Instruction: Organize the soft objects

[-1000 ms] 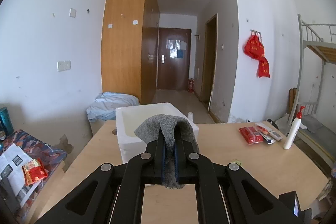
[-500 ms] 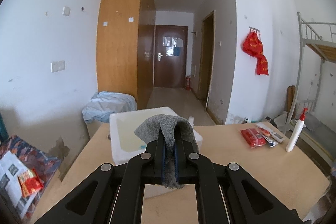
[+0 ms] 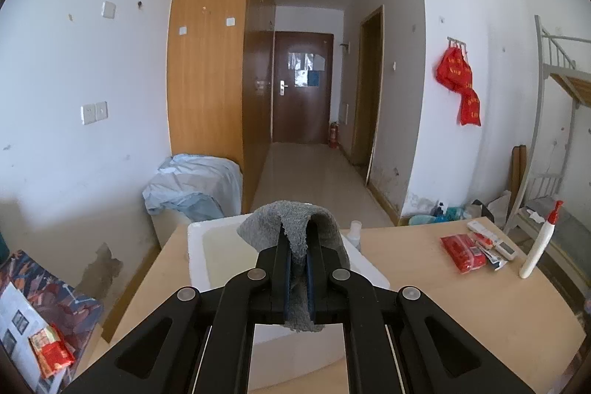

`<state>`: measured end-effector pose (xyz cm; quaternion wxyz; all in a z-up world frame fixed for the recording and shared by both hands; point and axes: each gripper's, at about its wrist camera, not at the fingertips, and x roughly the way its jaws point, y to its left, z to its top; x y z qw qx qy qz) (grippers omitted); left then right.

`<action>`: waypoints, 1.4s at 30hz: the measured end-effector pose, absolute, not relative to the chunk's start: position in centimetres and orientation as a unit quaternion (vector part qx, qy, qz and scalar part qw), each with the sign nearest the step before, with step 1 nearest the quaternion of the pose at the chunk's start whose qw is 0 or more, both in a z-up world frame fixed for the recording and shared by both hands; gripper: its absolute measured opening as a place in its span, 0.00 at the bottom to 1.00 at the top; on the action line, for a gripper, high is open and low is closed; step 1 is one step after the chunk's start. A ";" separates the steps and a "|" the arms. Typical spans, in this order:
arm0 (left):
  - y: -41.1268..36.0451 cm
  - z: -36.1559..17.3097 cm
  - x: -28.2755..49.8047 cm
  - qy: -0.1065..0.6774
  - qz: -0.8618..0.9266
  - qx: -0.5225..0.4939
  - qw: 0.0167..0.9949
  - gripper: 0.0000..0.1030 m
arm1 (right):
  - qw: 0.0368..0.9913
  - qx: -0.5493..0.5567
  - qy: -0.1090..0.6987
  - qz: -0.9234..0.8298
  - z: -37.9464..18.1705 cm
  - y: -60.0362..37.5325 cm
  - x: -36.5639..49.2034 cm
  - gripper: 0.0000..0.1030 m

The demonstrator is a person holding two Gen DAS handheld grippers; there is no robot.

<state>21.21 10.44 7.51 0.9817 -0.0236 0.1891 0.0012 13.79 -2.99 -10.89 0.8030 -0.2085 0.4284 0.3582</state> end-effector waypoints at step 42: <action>12.9 7.1 20.5 0.142 0.059 -0.034 0.988 1.00 | 0.832 -0.107 0.410 0.358 -7.5 -5.0 15.9 0.13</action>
